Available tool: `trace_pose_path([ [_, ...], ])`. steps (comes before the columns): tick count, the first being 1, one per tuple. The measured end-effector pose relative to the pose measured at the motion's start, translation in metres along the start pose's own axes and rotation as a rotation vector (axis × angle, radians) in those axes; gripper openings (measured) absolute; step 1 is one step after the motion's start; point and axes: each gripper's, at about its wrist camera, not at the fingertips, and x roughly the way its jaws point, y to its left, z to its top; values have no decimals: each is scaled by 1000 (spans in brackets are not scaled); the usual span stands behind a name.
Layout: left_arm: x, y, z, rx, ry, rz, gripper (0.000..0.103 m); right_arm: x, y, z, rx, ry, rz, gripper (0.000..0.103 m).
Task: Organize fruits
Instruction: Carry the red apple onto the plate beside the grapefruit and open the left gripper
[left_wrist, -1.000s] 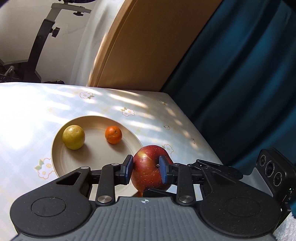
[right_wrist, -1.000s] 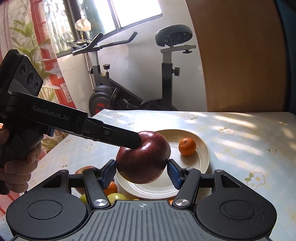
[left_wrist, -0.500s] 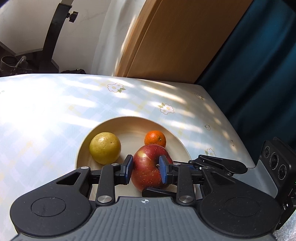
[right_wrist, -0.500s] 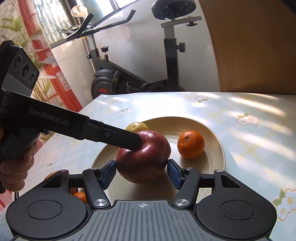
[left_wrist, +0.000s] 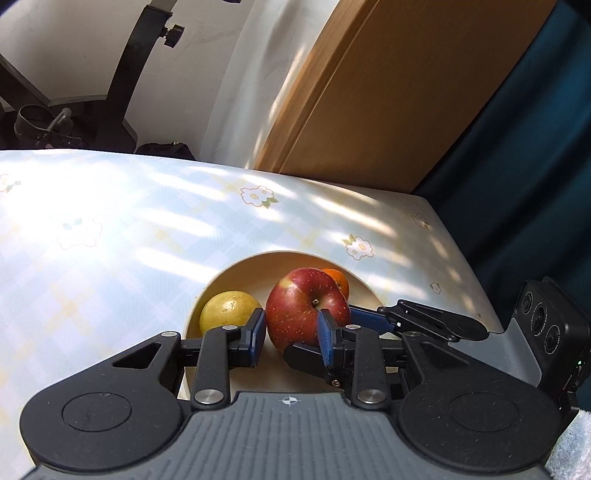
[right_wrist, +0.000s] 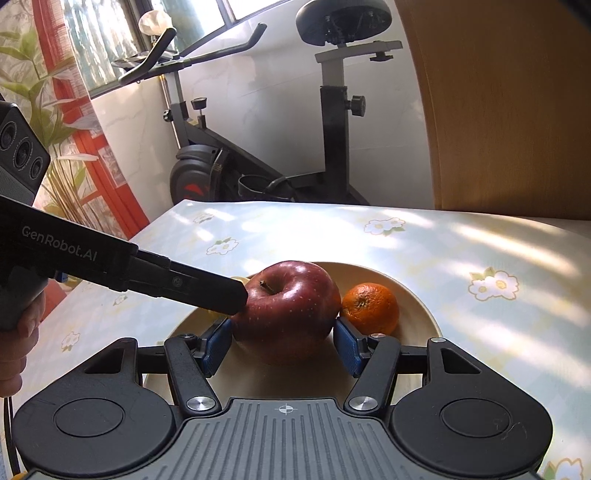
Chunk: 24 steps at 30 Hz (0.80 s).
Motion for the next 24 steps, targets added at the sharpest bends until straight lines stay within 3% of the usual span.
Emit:
trace_pose_path([
  [8,-8,-1,-3,-17,-48,9,32,10,1,8,-21,-39,-34,57],
  [13,-14,0,-2,-22,-57,15,32,17,2,9,-9,-8,-44,58],
  [24,-21,4,-3,-61,-111,57,32,0,4,8,-3,-23,-78,58],
])
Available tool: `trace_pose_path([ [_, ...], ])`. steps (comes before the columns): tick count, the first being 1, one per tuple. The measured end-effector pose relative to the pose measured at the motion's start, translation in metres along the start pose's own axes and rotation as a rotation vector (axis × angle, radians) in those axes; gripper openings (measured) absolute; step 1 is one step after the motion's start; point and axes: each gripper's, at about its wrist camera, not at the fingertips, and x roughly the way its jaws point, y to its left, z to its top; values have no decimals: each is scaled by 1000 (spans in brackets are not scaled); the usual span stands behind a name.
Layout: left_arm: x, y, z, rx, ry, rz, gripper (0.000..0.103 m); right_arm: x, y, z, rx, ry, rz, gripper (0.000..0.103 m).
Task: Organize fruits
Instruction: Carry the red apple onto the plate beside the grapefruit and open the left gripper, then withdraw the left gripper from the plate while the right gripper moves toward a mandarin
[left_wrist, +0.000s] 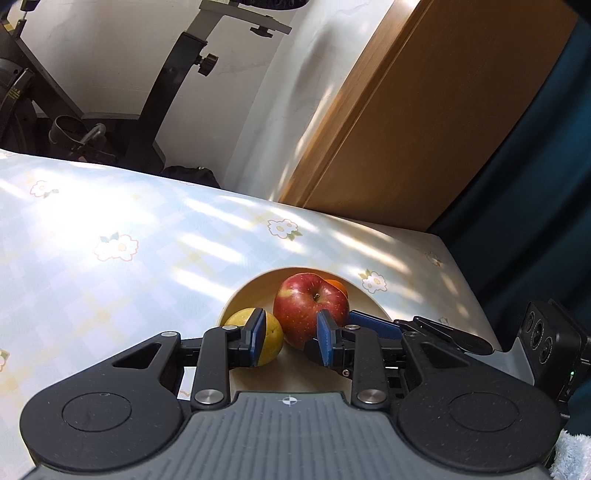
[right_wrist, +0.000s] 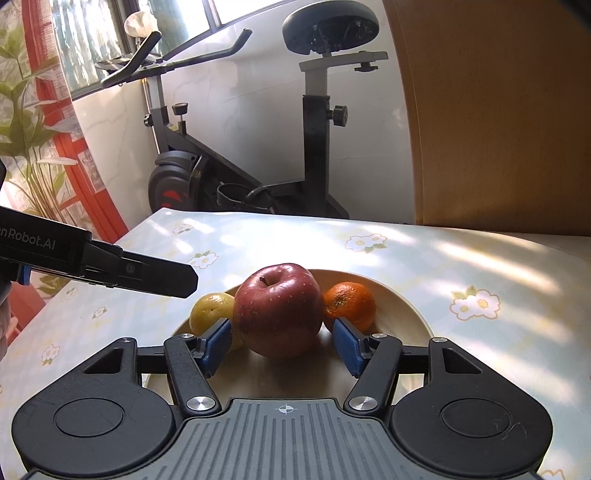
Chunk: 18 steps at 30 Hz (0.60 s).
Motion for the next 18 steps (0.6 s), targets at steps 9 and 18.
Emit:
trace_pose_path([
  [9,-32,2,-6,29,-48,65,32,-34,13,1,-6,-44,-36,58],
  [18,-72,12,-26,83,-94,153,32,-76,25,-28,-18,-80,-113,58],
])
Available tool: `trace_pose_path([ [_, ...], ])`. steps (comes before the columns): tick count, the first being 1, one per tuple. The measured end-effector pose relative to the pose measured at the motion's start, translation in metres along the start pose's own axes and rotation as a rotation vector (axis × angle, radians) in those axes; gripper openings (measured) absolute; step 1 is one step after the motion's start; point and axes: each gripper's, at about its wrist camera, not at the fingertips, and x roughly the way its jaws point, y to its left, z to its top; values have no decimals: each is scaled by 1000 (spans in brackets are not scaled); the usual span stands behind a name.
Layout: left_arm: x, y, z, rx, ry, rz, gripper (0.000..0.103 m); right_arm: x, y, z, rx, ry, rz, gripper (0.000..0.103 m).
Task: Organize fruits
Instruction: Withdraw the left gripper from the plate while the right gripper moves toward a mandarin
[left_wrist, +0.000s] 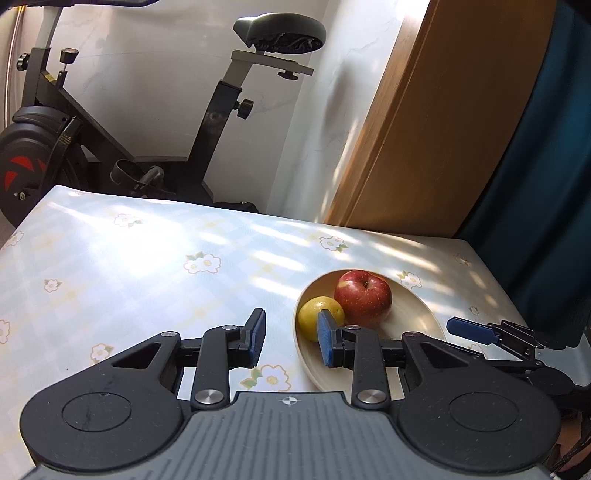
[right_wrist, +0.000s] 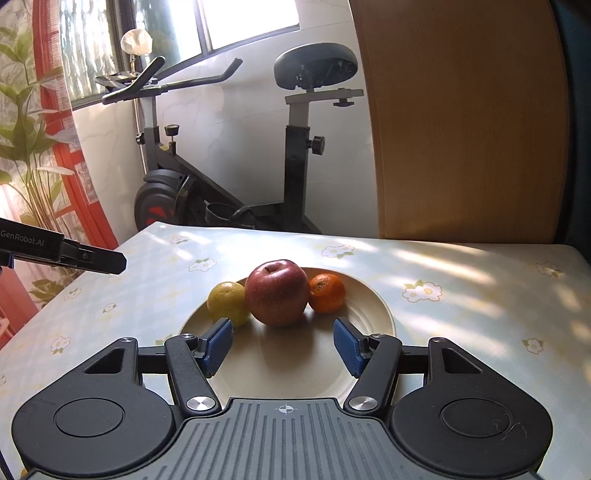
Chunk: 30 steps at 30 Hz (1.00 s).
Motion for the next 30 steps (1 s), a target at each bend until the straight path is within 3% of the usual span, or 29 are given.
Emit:
trace_pose_path([
  [5,-24,5,-13,49,-7,34,32,-28,8,-26,3,-24,-31,57],
  [8,-37,7,-22,79,-2,32,32,-42,15,-44,-44,-57,-103,58],
  [12,-43,9,-33,62,-3,40,32,-53,13,-69,-19,-78,-133,58],
  [19,-53,7,-49,18,-26,75,32,-55,27,-96,-103,-78,-114,57],
  [30,-56,-3,-70,1,-26,138,33,-44,26,-97,-103,-10,-69,51],
])
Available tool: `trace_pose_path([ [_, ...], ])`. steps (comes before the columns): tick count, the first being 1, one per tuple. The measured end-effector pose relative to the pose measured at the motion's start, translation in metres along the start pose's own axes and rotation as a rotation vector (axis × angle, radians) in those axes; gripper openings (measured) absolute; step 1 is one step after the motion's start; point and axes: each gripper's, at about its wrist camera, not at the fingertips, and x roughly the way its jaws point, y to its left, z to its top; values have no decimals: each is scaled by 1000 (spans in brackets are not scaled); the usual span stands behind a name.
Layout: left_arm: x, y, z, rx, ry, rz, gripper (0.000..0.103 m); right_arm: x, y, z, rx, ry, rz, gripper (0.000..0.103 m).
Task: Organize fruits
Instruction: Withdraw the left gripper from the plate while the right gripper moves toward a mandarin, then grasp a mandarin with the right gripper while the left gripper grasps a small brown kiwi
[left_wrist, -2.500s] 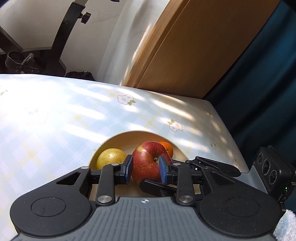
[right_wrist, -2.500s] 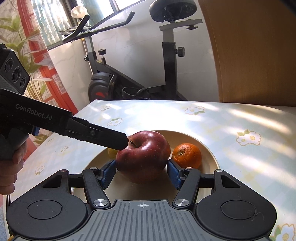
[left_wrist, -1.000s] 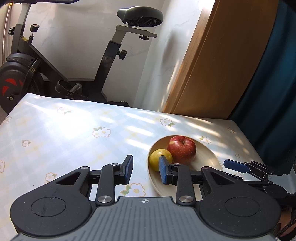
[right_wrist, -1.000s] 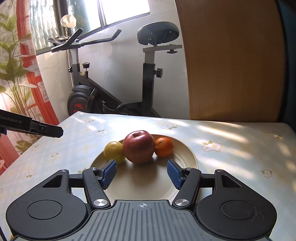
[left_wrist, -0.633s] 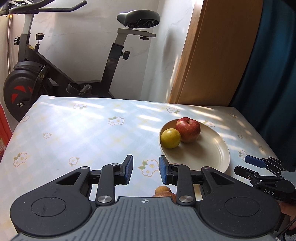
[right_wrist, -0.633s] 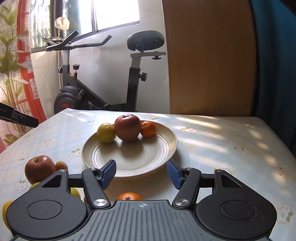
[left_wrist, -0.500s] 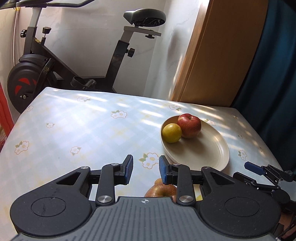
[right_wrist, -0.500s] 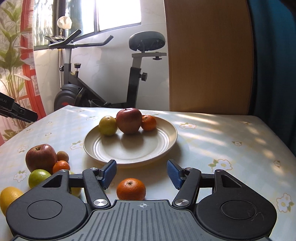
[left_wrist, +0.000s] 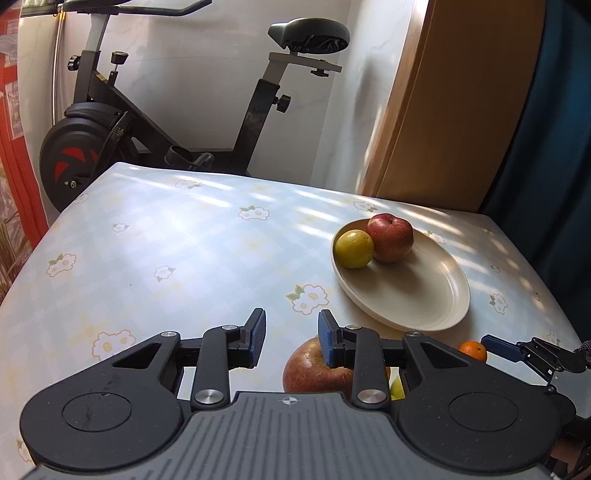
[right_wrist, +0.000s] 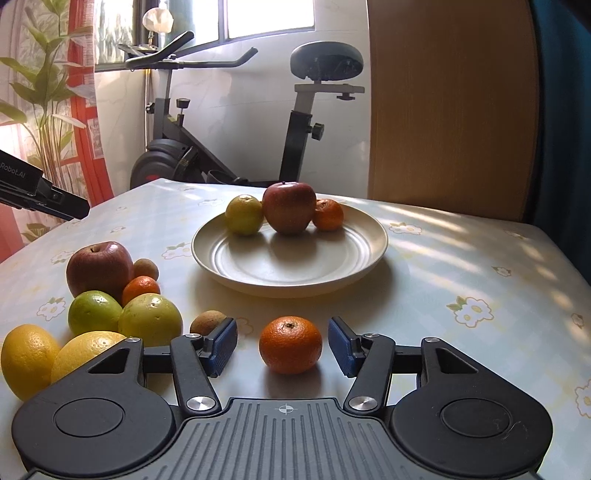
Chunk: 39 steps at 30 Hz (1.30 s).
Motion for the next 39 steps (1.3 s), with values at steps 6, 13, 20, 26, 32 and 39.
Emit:
trace_pose_path([
  [6,0,7,-4,-27,11,26,34,2,-8,-2,47,16,20,51],
  [13,3,8,-6,-37,23,44,37,6,-18,-2,104,42,47,37],
  [20,9,7,-4,-23,45,24,47,4,-17,-3,99,30,44,35],
  [26,17,10,1,-21,93,11,48,1,-16,-3,91,11,49,35],
  [32,36,0,14,62,167,15,48,1,-27,-4,155,10,58,35],
  [39,72,9,43,-51,348,-131,46,0,-26,-5,152,-1,61,35],
])
